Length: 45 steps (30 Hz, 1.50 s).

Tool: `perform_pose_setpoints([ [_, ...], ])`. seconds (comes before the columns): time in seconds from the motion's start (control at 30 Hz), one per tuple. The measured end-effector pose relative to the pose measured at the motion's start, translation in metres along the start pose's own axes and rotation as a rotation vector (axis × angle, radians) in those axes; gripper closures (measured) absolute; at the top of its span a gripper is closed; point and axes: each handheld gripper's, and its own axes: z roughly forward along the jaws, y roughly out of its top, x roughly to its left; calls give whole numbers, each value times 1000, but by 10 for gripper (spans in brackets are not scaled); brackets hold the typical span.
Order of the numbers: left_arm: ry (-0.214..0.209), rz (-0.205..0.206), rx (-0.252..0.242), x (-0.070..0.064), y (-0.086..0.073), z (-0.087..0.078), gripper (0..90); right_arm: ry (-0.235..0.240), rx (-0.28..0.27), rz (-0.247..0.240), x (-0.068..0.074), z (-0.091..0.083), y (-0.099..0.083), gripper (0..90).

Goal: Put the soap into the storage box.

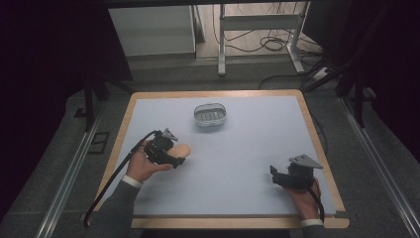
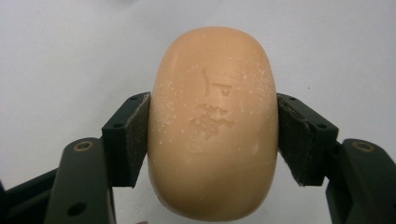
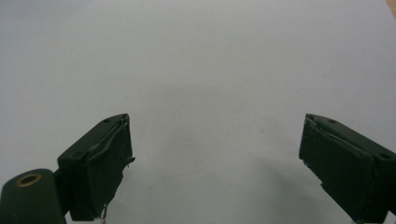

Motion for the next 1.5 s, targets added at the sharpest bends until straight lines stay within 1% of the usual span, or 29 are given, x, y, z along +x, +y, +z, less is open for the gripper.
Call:
perform_pose_setpoints([
  [0.1, 2, 4, 0, 0, 2, 0, 322, 0, 0, 0, 0, 0, 0, 96],
  [0.17, 2, 0, -4, 0, 3, 0, 322, 0, 0, 0, 0, 0, 0, 96],
  [0.2, 2, 6, 0, 1, 4, -1, 322, 0, 1, 0, 0, 0, 0, 96],
  [0.6, 9, -2, -13, 5, 11, -4, 322, 0, 1, 0, 0, 0, 0, 96],
  [0.93, 15, -2, -15, 9, 18, -5, 323, -3, 2, -5, 0, 0, 0, 96],
  [0.97, 15, 4, -11, 10, 19, -5, 323, -3, 2, -5, 0, 0, 0, 96],
  [1.07, 10, -9, -21, 12, 20, -4, 323, -4, 1, -1, 0, 0, 0, 96],
  [1.13, 12, -8, -17, 13, 20, -4, 323, -4, 1, -1, 0, 0, 0, 96],
  [1.23, 15, -17, -17, 15, 20, -3, 323, -4, 2, -3, 0, 0, 0, 96],
  [1.33, 16, -19, -21, 16, 21, -2, 323, -4, 3, -4, 0, 0, 0, 96],
  [1.5, 21, -23, -14, 19, 23, -1, 323, -5, 2, -4, 0, 0, 0, 96],
])
